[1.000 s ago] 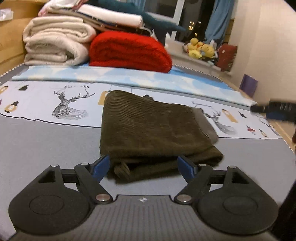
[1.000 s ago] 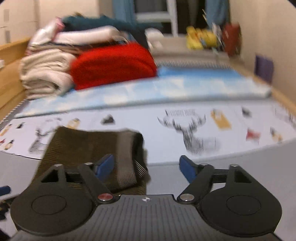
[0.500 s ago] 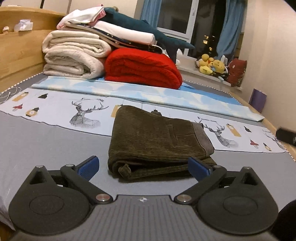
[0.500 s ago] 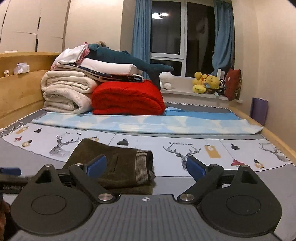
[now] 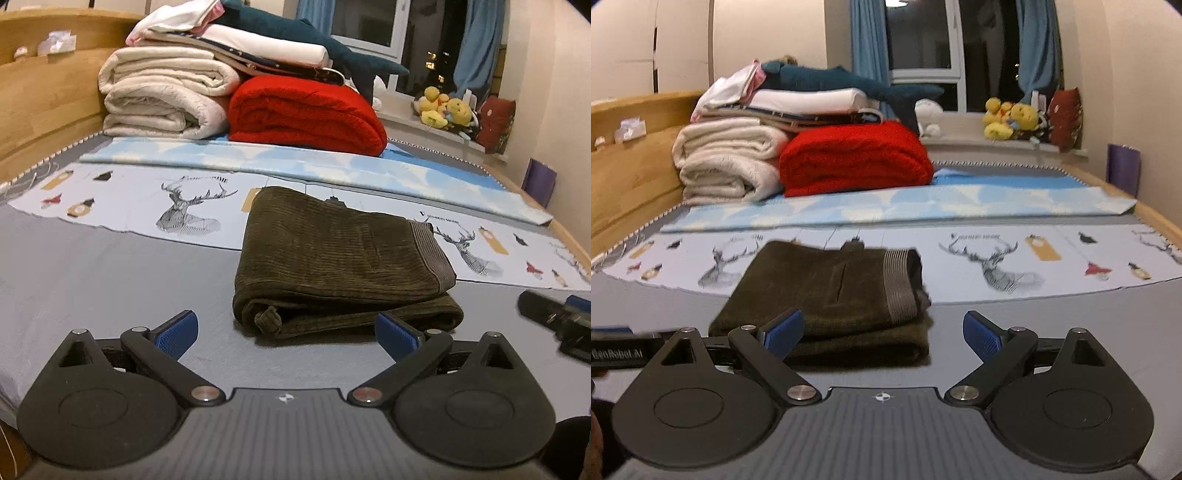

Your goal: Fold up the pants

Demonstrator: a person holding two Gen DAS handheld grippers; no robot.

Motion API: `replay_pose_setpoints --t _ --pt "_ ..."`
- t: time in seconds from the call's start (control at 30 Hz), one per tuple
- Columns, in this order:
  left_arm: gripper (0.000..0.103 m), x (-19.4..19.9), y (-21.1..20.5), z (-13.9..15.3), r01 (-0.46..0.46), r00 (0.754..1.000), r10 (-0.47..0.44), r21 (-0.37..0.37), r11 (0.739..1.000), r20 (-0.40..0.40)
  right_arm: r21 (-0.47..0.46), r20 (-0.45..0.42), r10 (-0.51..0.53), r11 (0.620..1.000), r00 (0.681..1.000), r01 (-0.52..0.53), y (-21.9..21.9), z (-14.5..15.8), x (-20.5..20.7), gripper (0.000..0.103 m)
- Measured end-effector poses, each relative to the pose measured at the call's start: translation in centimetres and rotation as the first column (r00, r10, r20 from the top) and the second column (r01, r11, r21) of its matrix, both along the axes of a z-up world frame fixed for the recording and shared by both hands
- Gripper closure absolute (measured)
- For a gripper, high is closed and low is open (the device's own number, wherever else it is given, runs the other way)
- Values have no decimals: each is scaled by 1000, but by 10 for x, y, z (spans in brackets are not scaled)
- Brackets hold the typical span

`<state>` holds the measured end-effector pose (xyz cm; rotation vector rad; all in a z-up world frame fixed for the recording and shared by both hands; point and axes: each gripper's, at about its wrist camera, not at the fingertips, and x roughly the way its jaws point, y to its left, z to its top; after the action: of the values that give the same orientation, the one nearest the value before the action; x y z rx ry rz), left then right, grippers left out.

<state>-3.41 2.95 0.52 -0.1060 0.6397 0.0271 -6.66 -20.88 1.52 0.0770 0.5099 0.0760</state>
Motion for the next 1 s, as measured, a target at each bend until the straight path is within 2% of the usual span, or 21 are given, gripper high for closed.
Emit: replay_pose_setpoints --t 0.13,0.3,0.5,1.0 --pt "1 5 -6 -5 15 1000 -14 32 999 -17 -14 -24 24 1000 999 -24 2 -9 7 9" --pt "1 9 -13 -10 21 999 -19 47 999 -38 12 -65 38 999 997 -37 0 -14 10 9" --pt "1 10 -21 -13 51 998 -47 77 996 -52 9 -70 47 999 996 -47 3 -14 8 9" --pt "1 8 -18 -13 29 998 -25 66 997 -64 4 -90 57 998 994 -57 3 -15 8 9"
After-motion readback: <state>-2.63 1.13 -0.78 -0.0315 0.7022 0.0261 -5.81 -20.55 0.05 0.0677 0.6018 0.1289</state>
